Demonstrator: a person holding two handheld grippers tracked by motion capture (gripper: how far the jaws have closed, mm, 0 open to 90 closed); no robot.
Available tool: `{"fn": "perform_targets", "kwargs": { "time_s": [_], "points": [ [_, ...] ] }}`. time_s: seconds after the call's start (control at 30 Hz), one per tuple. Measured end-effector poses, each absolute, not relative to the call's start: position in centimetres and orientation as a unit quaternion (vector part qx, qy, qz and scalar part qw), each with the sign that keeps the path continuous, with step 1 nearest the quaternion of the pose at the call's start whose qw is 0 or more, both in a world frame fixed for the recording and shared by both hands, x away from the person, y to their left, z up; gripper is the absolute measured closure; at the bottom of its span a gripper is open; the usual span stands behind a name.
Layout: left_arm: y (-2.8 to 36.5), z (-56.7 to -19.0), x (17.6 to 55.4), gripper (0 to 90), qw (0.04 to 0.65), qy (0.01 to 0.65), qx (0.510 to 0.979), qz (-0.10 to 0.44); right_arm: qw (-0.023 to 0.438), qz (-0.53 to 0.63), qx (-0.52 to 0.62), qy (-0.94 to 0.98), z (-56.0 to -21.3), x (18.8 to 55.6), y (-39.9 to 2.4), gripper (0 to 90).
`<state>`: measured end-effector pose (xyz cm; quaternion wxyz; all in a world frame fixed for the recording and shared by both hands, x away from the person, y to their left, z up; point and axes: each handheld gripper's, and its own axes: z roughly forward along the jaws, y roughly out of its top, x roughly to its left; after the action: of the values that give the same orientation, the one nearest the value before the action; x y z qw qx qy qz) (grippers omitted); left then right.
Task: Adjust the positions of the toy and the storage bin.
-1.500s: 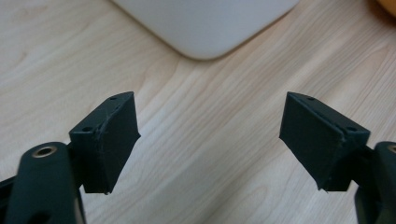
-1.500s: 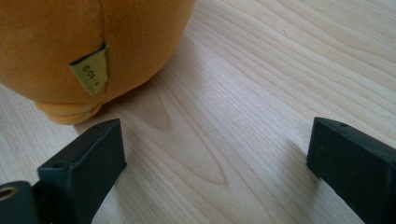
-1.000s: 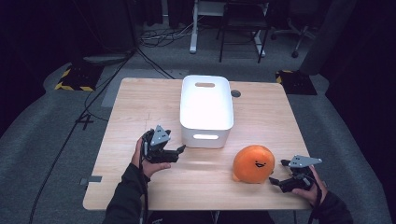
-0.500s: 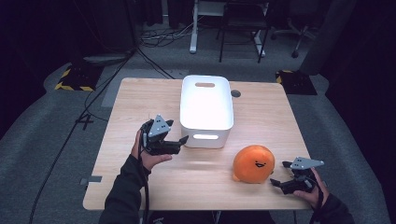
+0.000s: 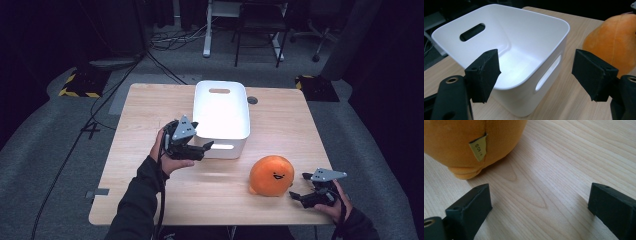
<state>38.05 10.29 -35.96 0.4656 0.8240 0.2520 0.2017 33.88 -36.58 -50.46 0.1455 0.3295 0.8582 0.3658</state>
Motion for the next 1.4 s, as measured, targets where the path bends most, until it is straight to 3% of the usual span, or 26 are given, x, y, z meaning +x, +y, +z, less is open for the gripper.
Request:
{"fn": "perform_targets", "kwargs": {
  "time_s": [0.53, 1.23, 1.4],
  "points": [
    [5.0, -36.9, 40.1, 25.7, 0.436, 0.205, 0.859, 0.172, 0.146, 0.366, 0.331, 0.857, -50.5, 33.8, -36.6, 4.8],
    [0.6, -39.1, 42.4, 49.8, 0.415, 0.197, 0.879, 0.125, 0.146, 0.366, 0.332, 0.857, -50.5, 33.8, -36.6, 4.8],
    [0.0, -39.2, 42.5, 63.1, 0.415, 0.187, 0.881, 0.127, 0.146, 0.366, 0.331, 0.857, -50.5, 33.8, -36.6, 4.8]
  ]
}}
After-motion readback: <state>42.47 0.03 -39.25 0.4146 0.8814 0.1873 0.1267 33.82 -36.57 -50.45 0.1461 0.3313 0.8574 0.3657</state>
